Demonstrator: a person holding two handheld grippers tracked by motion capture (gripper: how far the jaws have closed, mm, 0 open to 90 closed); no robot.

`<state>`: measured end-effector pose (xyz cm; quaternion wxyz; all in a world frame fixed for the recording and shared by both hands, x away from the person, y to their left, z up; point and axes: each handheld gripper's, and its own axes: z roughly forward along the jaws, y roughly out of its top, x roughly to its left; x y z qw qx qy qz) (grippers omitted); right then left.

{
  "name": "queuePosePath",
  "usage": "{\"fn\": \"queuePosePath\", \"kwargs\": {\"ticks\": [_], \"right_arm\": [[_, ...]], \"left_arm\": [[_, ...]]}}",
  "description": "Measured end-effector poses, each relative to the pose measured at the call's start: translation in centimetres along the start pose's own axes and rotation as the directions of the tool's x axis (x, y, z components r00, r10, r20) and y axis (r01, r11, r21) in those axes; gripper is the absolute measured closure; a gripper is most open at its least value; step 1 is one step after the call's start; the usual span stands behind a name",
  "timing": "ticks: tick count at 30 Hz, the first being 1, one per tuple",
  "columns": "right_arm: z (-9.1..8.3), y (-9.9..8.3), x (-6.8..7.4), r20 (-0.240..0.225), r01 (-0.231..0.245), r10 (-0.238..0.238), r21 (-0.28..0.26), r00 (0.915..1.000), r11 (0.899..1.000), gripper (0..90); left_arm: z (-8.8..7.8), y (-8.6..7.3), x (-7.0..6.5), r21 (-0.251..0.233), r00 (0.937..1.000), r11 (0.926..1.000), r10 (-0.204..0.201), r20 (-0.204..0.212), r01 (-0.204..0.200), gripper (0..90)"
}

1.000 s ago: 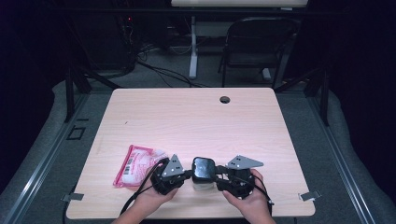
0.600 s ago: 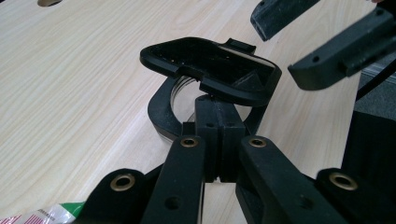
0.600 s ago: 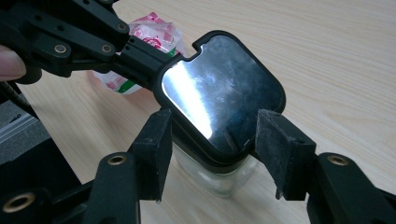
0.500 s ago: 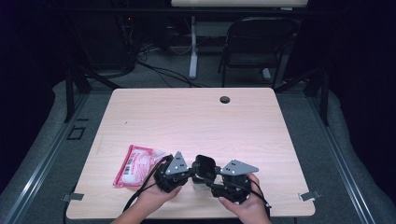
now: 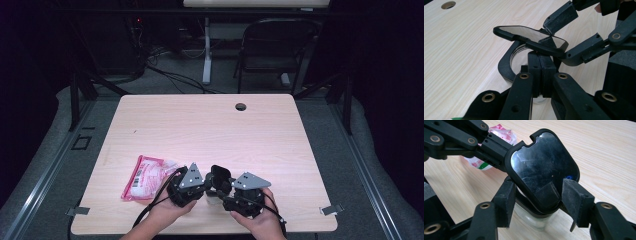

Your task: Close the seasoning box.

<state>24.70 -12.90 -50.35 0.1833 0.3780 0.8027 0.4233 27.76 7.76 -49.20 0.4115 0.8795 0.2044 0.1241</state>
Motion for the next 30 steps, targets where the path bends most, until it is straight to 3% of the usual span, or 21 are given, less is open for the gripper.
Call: {"fn": "queuePosePath", "kwargs": {"ticks": [13,18,22,30], "right_arm": [[-0.07,-0.06,-0.10,-0.006,-0.011,0.011,-0.007,0.9999,1.000,46.1],[-0.15,-0.13,-0.17,-0.004,-0.018,0.018,-0.011,0.9998,1.000,47.1],[-0.28,-0.22,-0.26,0.001,-0.013,0.013,-0.009,0.9999,1.000,48.2],[-0.64,-0.32,-0.52,-0.001,-0.028,0.028,-0.021,0.9996,0.999,51.6]], "left_arm": [[1.00,-0.82,-0.07,0.055,0.9999,0.9984,0.010,-0.012,-0.009,86.9],[0.99,-0.95,0.12,0.047,1.0000,0.9989,-0.004,0.008,0.003,87.1],[0.99,-0.97,-0.08,0.047,0.9997,0.9985,0.026,0.000,-0.026,89.0],[1.00,-1.00,0.01,0.044,0.9998,0.9988,0.019,0.007,-0.019,89.0]]}}
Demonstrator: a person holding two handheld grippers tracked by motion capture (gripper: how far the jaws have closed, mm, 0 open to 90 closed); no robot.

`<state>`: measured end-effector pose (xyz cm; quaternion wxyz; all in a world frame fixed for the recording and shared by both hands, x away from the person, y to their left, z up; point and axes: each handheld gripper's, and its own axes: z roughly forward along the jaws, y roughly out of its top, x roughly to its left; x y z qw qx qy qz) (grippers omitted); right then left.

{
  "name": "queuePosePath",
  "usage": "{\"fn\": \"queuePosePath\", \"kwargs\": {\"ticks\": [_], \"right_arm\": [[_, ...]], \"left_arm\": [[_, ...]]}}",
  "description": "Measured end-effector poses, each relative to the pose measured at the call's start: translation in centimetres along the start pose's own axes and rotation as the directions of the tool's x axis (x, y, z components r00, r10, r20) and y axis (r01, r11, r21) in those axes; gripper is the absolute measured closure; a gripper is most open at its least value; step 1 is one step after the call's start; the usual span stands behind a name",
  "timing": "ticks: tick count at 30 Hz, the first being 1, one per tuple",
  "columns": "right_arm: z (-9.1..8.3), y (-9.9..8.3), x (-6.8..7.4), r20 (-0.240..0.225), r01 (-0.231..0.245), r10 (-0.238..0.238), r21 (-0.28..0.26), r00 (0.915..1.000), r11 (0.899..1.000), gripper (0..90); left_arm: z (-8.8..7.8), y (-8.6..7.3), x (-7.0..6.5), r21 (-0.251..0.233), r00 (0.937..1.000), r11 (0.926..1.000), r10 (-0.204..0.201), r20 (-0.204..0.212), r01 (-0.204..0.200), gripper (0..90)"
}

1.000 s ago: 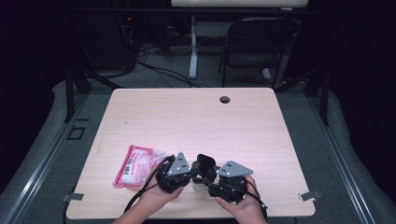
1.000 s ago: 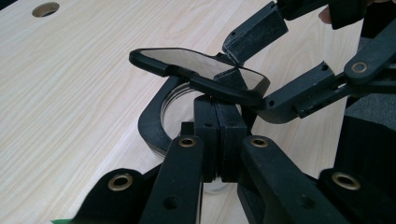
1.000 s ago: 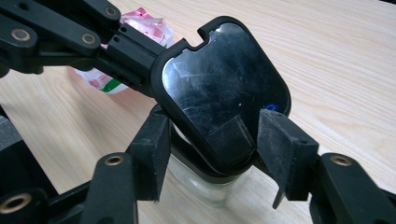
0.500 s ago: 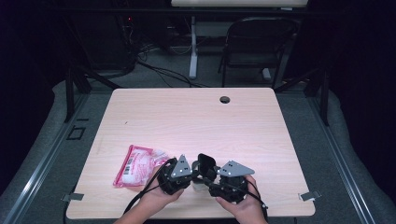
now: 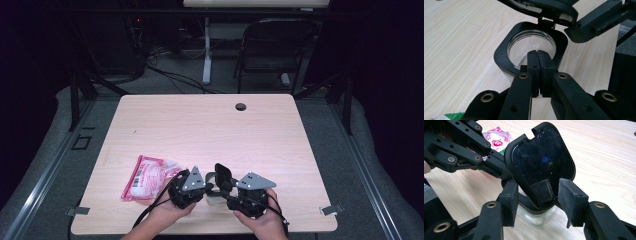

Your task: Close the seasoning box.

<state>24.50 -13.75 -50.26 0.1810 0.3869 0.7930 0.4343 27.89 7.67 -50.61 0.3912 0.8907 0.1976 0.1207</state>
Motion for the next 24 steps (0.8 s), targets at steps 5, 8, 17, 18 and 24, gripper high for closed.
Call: {"fn": "queuePosePath", "kwargs": {"ticks": [5,8,17,18,24], "right_arm": [[-0.5,-0.1,-0.3,0.005,-0.009,0.009,-0.005,0.9999,1.000,53.1],[-1.0,-0.2,-0.7,0.008,-0.026,0.026,-0.009,0.9996,1.000,54.4],[-2.2,-0.6,-1.6,0.029,-0.065,0.065,-0.022,0.9974,0.998,64.4],[-2.4,-0.7,-1.7,0.038,-0.056,0.057,-0.025,0.9977,0.998,64.9],[-2.7,-0.8,-2.3,0.036,-0.081,0.081,-0.013,0.9961,0.997,68.9]], "left_arm": [[0.0,-0.1,0.1,-0.008,0.9999,0.9999,-0.012,0.006,0.012,89.0],[0.0,-0.1,0.0,-0.008,1.0000,0.9999,-0.008,0.005,0.008,89.1],[0.1,0.0,0.0,-0.010,0.9999,0.9999,-0.006,0.010,0.007,89.1],[0.1,0.0,0.0,-0.010,0.9999,0.9999,-0.006,0.011,0.006,89.1],[0.1,0.0,-0.1,-0.013,0.9999,0.9999,-0.003,0.014,0.003,89.1]]}}
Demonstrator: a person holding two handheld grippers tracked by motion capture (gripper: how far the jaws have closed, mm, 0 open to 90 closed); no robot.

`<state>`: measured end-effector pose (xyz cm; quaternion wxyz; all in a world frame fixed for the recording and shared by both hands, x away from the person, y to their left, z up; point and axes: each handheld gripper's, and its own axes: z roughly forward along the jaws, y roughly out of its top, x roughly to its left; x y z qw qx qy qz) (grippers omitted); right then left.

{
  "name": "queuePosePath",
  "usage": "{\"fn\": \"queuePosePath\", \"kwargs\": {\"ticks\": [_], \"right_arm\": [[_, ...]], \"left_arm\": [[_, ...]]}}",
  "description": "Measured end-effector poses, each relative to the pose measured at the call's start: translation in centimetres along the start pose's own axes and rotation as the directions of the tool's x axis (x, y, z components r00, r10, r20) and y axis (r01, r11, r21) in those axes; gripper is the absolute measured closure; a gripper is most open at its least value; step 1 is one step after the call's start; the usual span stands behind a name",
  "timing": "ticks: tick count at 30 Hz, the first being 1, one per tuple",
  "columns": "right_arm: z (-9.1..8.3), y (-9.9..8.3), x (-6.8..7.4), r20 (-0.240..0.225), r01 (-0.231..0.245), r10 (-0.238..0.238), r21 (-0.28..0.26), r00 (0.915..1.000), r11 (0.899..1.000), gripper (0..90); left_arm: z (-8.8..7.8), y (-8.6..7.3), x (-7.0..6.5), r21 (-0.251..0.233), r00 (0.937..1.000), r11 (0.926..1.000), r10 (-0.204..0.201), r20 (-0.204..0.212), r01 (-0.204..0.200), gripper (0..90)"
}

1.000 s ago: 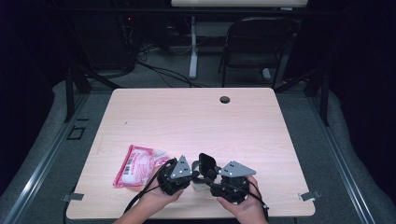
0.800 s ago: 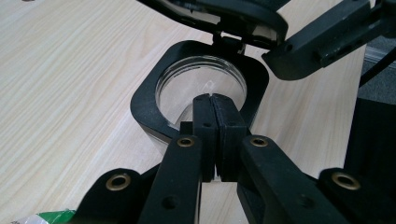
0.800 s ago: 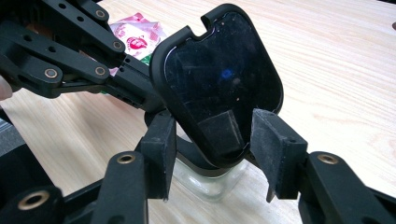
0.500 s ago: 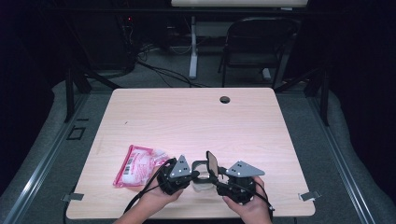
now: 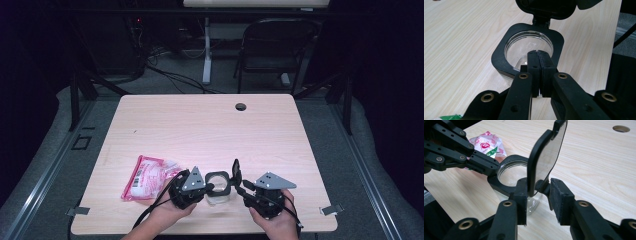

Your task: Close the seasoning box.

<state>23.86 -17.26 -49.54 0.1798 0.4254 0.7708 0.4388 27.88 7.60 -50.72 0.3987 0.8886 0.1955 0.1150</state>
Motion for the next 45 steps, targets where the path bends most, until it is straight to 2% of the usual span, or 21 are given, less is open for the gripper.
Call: {"fn": "queuePosePath", "kwargs": {"ticks": [4,6,10,17,20,23,26,29,33,39,43,45], "right_arm": [[0.1,-0.1,0.0,0.011,-0.024,0.024,0.001,0.9997,1.000,70.6],[0.1,-0.1,0.1,0.019,-0.014,0.014,0.009,0.9997,1.000,71.4],[0.4,-0.2,0.1,0.017,-0.026,0.026,0.011,0.9995,1.000,72.6],[0.7,-0.2,-0.1,0.007,-0.061,0.061,0.009,0.9981,0.998,81.1],[0.8,-0.1,-0.2,0.009,-0.070,0.070,0.016,0.9975,0.997,82.2],[0.9,-0.1,-0.4,0.008,-0.086,0.086,0.009,0.9963,0.996,82.6],[1.0,0.0,-0.7,0.003,-0.082,0.082,0.010,0.9966,0.997,83.0],[1.2,0.0,-1.3,-0.028,-0.111,0.111,-0.001,0.9934,0.994,83.3],[1.3,0.0,-1.6,-0.048,-0.126,0.126,-0.006,0.9908,0.992,83.6],[1.8,0.3,-1.9,-0.039,-0.116,0.116,-0.007,0.9925,0.993,84.8],[2.4,0.9,-2.0,-0.016,-0.103,0.103,-0.002,0.9946,0.995,85.6],[2.7,1.1,-2.1,-0.017,-0.100,0.100,-0.004,0.9948,0.995,85.7]], "left_arm": [[0.0,0.0,0.0,0.003,0.9999,0.9998,-0.017,0.000,0.017,88.6],[0.1,0.1,0.3,-0.008,0.9994,0.9997,-0.021,-0.027,0.021,77.7],[0.2,0.1,1.2,-0.011,0.9966,0.9975,-0.071,-0.043,0.070,68.6],[0.7,0.0,2.4,-0.023,0.9914,0.9937,-0.111,-0.070,0.110,64.9],[0.8,0.0,2.7,-0.023,0.9888,0.9906,-0.136,-0.062,0.135,62.6],[0.9,-0.1,3.0,-0.026,0.9874,0.9883,-0.151,-0.046,0.150,62.5],[1.1,0.0,3.1,-0.016,0.9860,0.9863,-0.165,-0.026,0.164,64.3],[1.2,-0.1,3.0,-0.021,0.9856,0.9859,-0.167,-0.029,0.166,64.0],[1.1,-0.1,3.0,-0.015,0.9869,0.9872,-0.159,-0.027,0.159,63.5],[0.9,-0.2,2.2,-0.015,0.9908,0.9928,-0.119,-0.064,0.119,62.1],[0.7,-0.4,1.8,-0.016,0.9903,0.9927,-0.121,-0.068,0.120,60.5],[0.7,-0.5,1.7,-0.028,0.9886,0.9904,-0.137,-0.064,0.135,59.7]]}}
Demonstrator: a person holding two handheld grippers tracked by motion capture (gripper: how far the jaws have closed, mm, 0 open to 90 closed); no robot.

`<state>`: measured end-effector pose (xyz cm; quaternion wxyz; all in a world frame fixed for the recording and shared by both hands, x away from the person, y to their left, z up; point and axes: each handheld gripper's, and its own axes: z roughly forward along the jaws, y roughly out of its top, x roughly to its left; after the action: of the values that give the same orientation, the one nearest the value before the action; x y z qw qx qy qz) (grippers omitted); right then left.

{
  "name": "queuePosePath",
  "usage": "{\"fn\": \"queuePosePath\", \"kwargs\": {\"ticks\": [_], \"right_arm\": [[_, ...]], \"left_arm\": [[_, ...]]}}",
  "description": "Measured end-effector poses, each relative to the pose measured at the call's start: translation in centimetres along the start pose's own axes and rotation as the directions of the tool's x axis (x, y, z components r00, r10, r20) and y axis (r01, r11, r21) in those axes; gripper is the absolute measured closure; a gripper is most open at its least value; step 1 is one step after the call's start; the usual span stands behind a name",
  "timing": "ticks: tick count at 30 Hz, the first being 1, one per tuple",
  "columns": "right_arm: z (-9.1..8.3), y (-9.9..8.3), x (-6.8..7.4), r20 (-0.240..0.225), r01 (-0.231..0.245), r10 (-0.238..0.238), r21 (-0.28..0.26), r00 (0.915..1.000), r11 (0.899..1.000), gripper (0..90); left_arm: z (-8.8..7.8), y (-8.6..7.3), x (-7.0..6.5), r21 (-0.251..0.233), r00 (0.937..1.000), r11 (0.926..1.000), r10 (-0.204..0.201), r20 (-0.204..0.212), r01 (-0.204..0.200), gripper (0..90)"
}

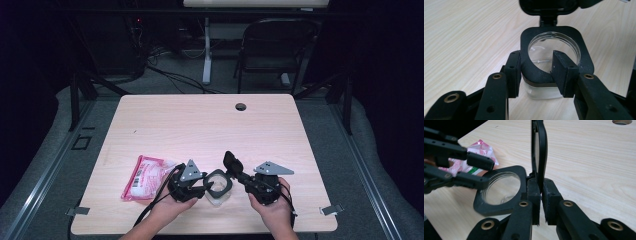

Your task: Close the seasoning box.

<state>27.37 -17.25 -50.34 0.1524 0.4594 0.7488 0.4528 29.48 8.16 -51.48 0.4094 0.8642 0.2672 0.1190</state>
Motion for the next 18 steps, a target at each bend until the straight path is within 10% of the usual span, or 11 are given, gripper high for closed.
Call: {"fn": "queuePosePath", "kwargs": {"ticks": [18], "right_arm": [[2.0,0.9,-0.5,0.007,-0.012,0.012,-0.026,0.9999,1.000,84.4]], "left_arm": [[-0.3,-0.4,-0.1,-0.019,0.9979,0.9980,-0.060,0.025,0.060,55.7]]}}
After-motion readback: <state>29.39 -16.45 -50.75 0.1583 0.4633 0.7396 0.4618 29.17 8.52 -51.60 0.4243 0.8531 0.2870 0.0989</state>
